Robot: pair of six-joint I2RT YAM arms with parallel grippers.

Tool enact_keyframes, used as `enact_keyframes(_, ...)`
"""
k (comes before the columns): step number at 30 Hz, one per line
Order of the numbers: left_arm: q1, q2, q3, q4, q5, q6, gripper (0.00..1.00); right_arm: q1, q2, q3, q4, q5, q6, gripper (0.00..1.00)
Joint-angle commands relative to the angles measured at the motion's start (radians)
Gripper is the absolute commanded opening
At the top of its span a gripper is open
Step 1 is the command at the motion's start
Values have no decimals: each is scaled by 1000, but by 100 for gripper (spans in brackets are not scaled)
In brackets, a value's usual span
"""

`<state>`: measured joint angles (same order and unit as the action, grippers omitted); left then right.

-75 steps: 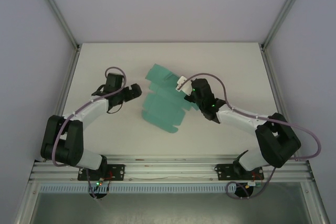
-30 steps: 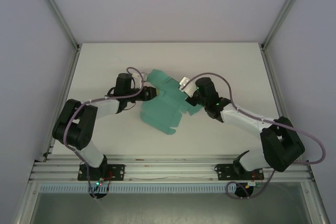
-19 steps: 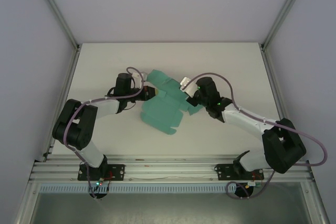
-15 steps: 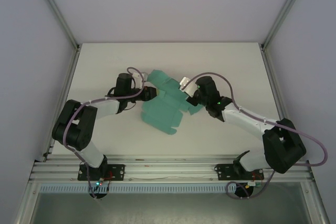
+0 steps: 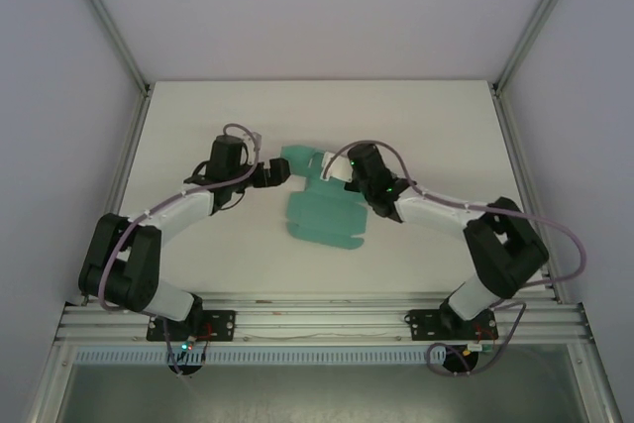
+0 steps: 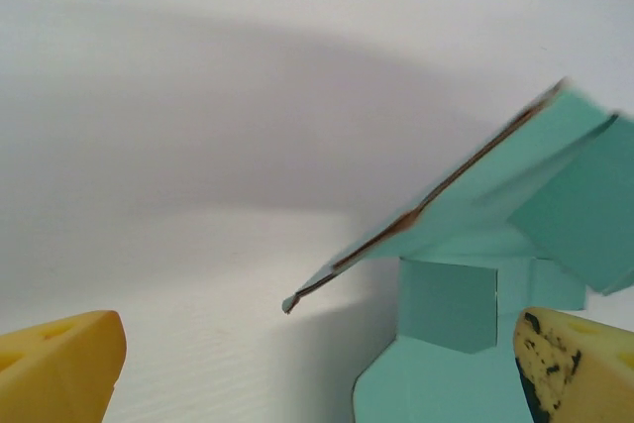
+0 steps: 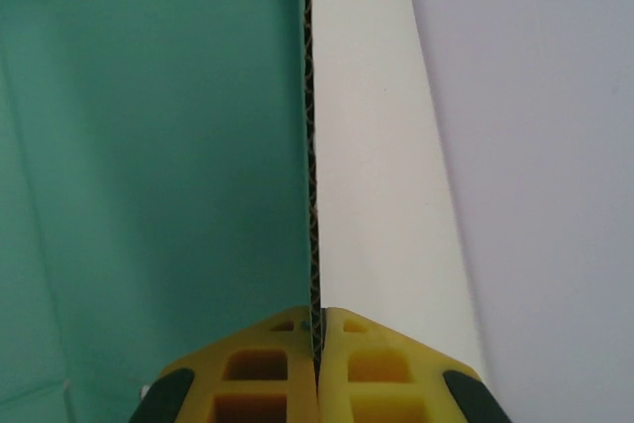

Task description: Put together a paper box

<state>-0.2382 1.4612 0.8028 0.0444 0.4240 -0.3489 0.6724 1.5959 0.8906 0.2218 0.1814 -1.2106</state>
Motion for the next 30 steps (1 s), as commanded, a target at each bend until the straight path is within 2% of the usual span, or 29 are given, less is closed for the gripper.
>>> enact_keyframes(1,21,-41,50,-92,-136,-6,100,28,62,-16,235,142,-208,0)
enact_keyframes(6,84,-24,85,-126,-262,-44,100,47,98,-29,327,156,-280,0)
enact_keyframes(10,150,25,125,-130,-249,-67,100,62,118,-80,467,161,-358,0)
enact_keyframes(12,156,72,149,-115,-227,-62,100,71,127,-96,507,164,-377,0)
enact_keyframes(16,155,187,200,-56,-94,-30,100,78,132,-108,530,164,-365,0)
enact_keyframes(21,126,259,226,24,71,6,100,83,126,-111,515,164,-336,0)
enact_keyframes(25,76,284,225,59,124,55,99,85,108,-112,491,163,-297,0)
enact_keyframes(30,48,273,155,134,210,69,92,84,100,-114,454,176,-299,0)
